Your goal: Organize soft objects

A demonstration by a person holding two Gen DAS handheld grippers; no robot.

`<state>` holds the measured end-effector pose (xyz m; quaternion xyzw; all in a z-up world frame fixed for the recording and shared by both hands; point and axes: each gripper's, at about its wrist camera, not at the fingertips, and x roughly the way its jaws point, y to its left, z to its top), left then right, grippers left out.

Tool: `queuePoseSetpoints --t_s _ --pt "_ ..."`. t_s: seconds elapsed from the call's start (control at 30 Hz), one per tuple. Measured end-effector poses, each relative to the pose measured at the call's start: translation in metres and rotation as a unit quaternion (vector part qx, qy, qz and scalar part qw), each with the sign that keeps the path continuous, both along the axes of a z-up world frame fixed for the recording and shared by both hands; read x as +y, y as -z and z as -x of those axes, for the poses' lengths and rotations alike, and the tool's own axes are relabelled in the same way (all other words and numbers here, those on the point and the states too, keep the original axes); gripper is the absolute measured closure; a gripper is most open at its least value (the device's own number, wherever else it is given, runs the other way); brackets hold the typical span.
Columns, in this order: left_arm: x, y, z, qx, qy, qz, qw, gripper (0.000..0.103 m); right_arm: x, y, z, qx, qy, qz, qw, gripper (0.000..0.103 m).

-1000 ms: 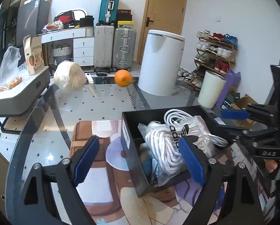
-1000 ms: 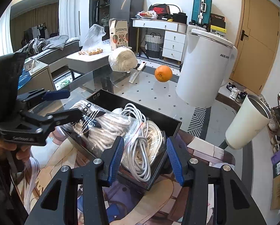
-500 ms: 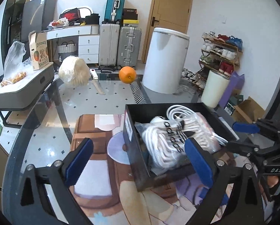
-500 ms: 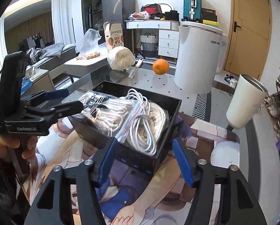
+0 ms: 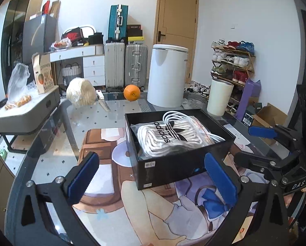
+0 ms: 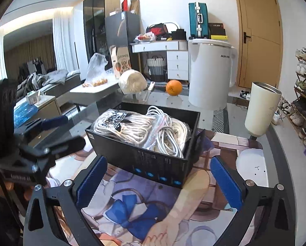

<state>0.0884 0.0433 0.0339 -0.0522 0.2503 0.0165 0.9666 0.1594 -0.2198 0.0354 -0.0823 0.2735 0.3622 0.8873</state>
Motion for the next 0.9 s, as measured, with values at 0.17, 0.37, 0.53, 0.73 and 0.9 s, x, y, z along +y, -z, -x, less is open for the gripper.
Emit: queuePoseSetpoints --t_s 0.17,0.37,0.53,0.73,0.9 --pt "-0.009 0.003 0.007 -0.005 -0.001 -0.014 0.9999 0.0 0.002 0.001 0.007 -0.019 0.001 -0.006 1.0 0.001" --pt "-0.008 0.007 0.006 -0.01 -0.017 -0.012 0.9997 0.0 0.001 0.011 0.008 -0.023 0.008 -0.017 1.0 0.001" --pt "-0.008 0.006 0.007 -0.023 -0.023 -0.018 0.9993 0.0 0.0 0.009 0.007 -0.024 0.016 -0.021 0.999 0.001" --pt "-0.009 0.008 0.004 -0.017 -0.026 -0.023 0.9993 0.0 -0.001 0.009 0.01 -0.032 0.029 -0.017 0.999 0.001" --pt "-0.007 0.008 0.005 -0.022 -0.029 -0.018 0.9992 0.0 -0.001 0.011 0.008 -0.03 0.036 -0.014 0.999 0.001"
